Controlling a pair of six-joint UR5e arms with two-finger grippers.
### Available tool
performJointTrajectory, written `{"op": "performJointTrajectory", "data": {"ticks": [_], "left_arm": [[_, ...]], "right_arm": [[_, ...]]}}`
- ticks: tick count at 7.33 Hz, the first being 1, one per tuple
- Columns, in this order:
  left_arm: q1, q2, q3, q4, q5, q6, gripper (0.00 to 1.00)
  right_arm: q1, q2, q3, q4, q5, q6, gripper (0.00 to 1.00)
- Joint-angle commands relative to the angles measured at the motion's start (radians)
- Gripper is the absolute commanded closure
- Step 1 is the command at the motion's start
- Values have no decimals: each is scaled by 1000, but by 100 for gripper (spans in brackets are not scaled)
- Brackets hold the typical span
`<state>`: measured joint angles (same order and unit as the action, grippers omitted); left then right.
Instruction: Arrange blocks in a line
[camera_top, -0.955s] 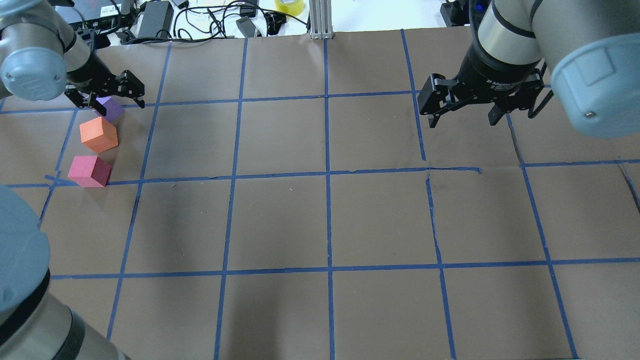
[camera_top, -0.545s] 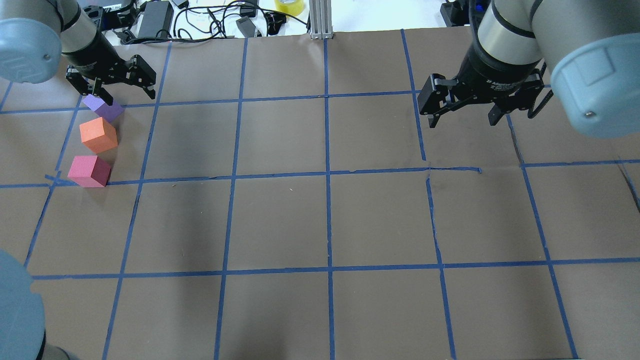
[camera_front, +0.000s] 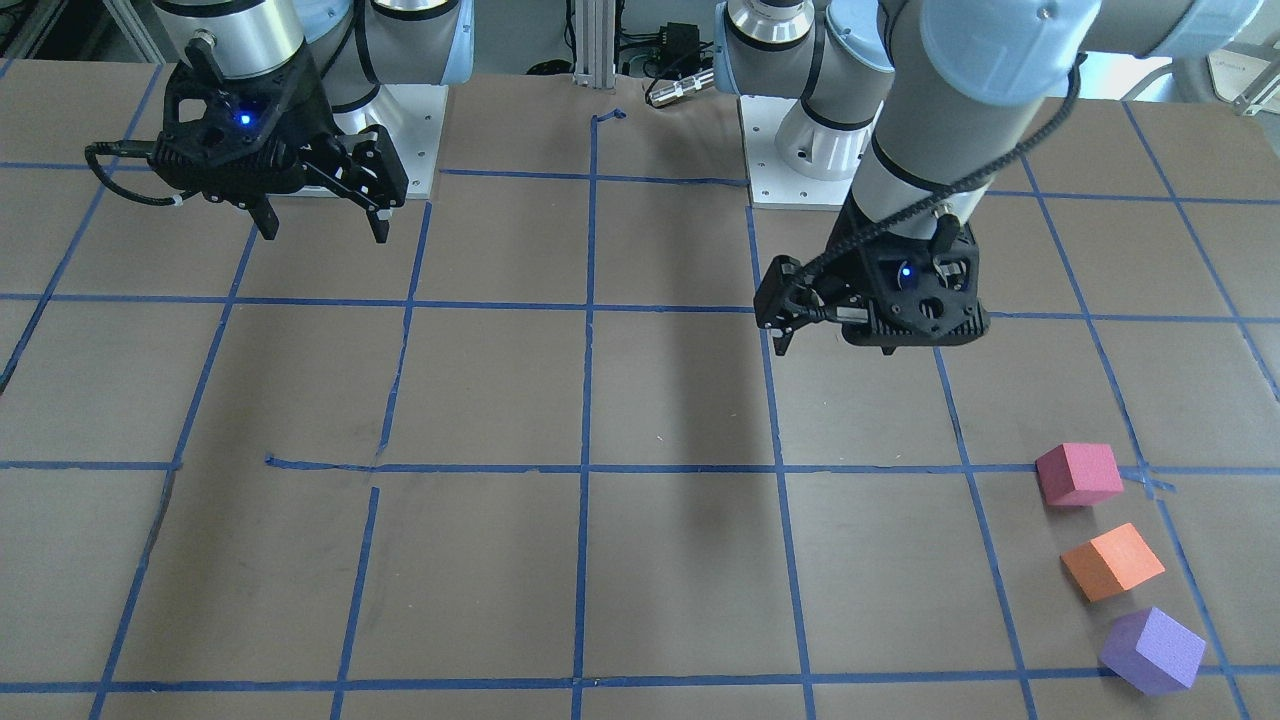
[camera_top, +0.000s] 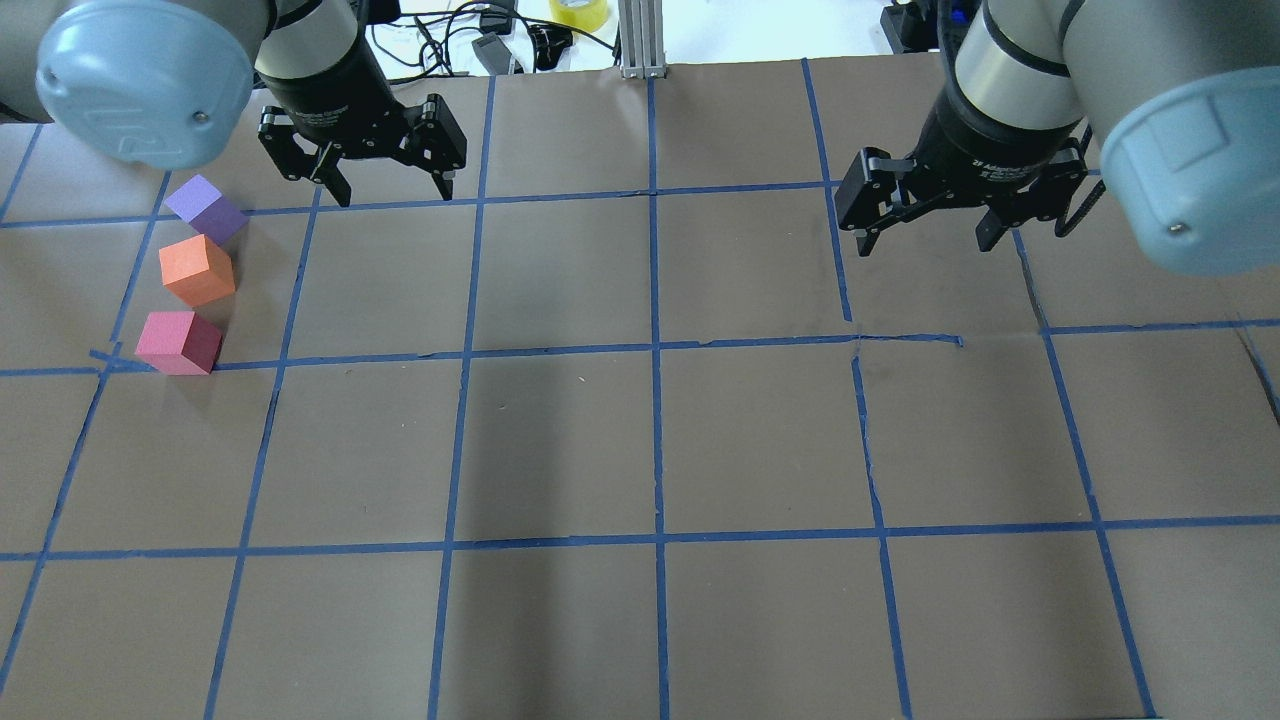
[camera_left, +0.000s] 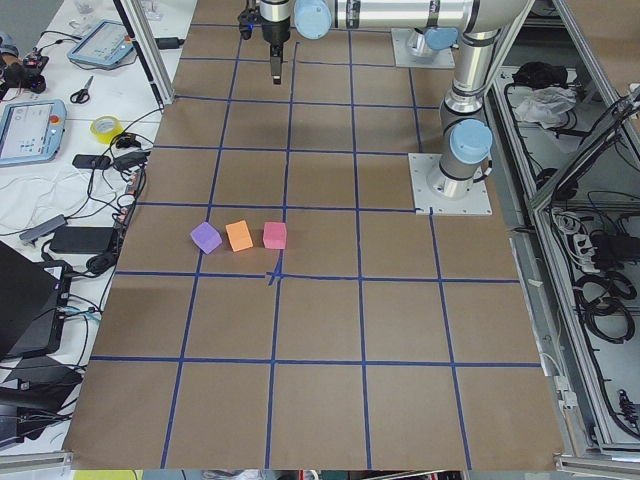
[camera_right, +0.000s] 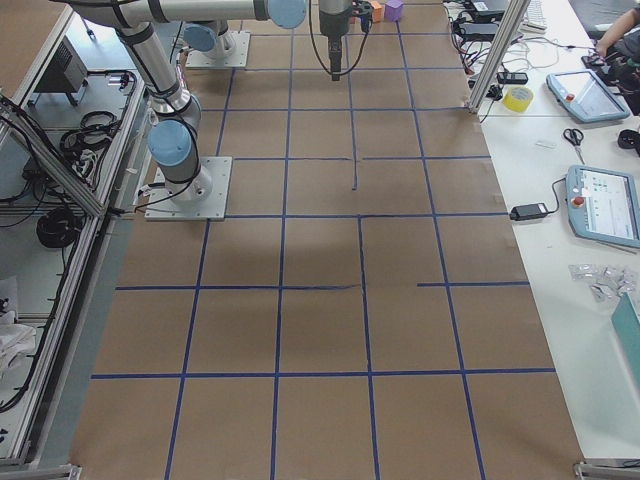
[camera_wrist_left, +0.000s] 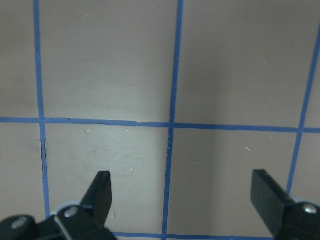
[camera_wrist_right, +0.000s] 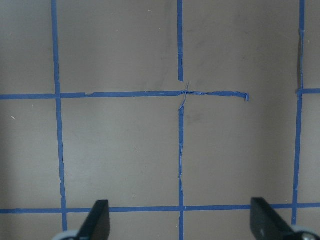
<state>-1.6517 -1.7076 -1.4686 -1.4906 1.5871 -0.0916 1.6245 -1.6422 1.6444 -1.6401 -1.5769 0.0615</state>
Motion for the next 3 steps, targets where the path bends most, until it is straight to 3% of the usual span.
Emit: {"op": "performJointTrajectory", "data": {"ticks": [1,3], "left_arm": [[-4,55,-1,-42,8,6,0],[15,74,-12,-42,8,7,0]], "right_arm": [[0,-1,0,0,0,0,0],[0,1,0,0,0,0,0]]}}
